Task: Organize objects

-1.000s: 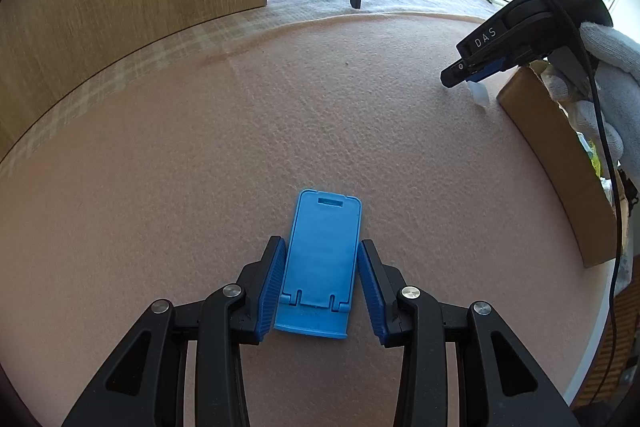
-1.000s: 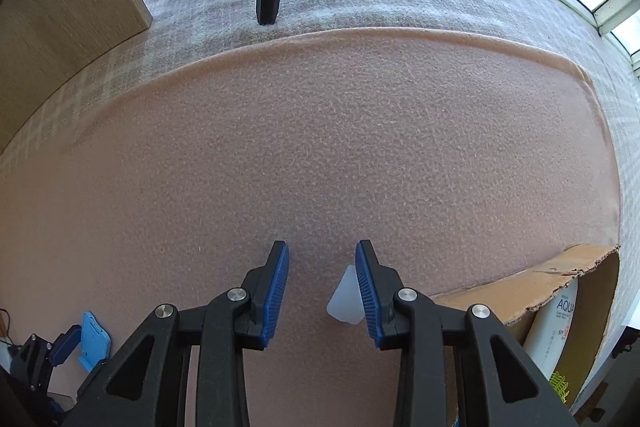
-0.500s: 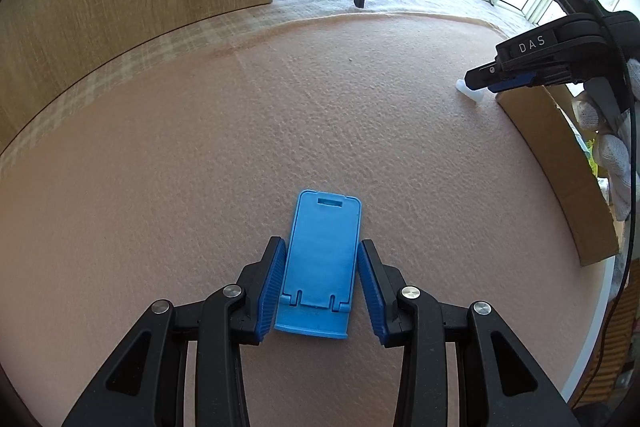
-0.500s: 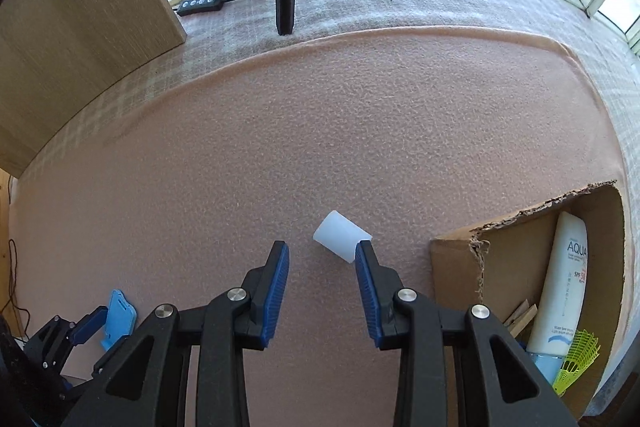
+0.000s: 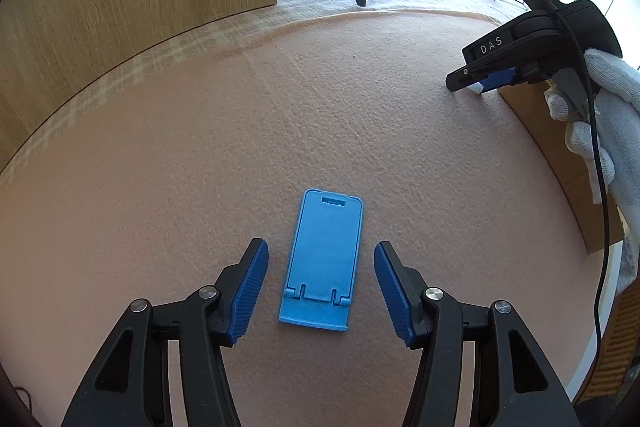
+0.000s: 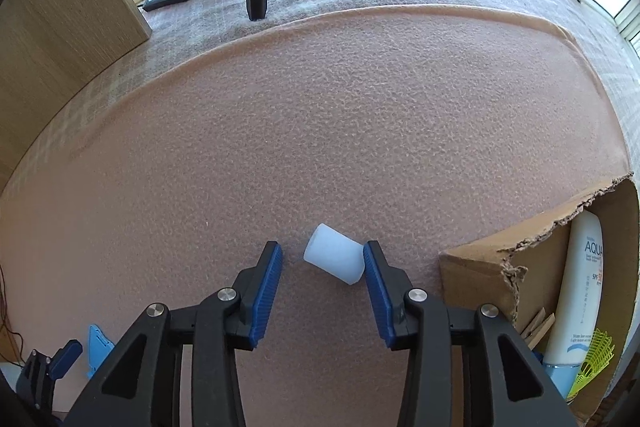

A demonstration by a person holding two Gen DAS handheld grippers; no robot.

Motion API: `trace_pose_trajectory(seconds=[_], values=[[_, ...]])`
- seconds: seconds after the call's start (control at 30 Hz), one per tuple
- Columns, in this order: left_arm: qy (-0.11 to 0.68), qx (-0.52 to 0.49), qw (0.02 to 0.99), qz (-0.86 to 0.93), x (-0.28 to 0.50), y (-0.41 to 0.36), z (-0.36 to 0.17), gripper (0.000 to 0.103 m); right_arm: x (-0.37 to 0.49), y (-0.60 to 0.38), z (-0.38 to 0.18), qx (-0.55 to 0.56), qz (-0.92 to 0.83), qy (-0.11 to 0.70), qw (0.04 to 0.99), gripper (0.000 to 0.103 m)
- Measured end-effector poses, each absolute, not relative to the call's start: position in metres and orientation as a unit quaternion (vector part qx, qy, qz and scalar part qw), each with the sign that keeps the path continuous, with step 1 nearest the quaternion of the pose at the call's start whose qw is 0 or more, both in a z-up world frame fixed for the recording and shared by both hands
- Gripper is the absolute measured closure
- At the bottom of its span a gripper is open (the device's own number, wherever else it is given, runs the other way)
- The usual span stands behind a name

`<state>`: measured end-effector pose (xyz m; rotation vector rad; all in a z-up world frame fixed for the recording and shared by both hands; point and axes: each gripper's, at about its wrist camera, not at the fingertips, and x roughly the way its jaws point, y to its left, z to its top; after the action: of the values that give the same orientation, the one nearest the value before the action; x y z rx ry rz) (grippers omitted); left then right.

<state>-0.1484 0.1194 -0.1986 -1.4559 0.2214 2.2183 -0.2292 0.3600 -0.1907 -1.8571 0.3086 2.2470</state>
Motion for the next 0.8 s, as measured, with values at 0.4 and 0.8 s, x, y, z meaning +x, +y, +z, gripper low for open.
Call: trace_pose_trajectory(seconds=[0.4,0.8], values=[[0.091,-0.544,0.225,0.803,-0.148,0.121,-0.204,0.062,-0.215,0.370,-0.186,-0.613,0.774,0.125,0.093,0.080],[0.043,-0.551,0.204,0.808,-0.130,0.103,-0.196,0.063,-0.176,0.368,-0.164,-0.584,0.793,0.168,0.046,0.082]])
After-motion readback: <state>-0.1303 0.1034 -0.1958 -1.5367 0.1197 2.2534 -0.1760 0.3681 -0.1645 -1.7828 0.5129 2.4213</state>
